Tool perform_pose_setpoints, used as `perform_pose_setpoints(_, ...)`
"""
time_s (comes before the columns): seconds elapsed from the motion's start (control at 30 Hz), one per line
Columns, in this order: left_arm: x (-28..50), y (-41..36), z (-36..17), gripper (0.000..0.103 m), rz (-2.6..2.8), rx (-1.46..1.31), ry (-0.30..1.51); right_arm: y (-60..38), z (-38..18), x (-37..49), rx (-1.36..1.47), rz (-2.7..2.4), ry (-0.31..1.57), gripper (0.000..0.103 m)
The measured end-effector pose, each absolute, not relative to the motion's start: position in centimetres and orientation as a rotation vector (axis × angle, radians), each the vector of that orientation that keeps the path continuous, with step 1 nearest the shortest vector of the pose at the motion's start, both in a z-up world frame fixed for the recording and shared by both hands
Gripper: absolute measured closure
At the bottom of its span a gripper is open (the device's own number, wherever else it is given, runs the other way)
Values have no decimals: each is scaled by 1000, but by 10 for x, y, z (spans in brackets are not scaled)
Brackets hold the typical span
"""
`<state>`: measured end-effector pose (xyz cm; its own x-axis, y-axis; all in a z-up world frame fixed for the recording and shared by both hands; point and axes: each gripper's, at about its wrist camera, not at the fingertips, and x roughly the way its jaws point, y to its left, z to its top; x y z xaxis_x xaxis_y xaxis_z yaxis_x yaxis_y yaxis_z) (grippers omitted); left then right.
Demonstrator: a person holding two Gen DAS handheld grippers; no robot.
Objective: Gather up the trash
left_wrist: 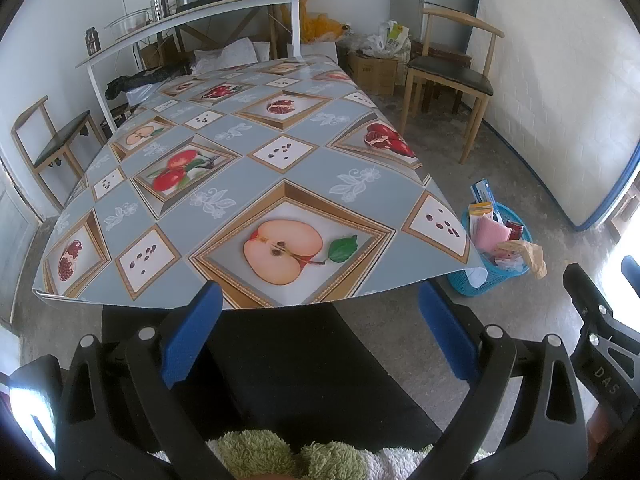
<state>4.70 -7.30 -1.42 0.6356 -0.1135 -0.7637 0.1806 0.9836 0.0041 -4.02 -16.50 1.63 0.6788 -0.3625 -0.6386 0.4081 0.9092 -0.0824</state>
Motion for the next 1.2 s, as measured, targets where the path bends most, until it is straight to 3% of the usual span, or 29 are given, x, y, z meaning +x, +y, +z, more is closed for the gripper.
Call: perform_pose_setpoints(1.2,47,-73,-14,9,-168,83,867,-165,18,-41,66,-438,695,6)
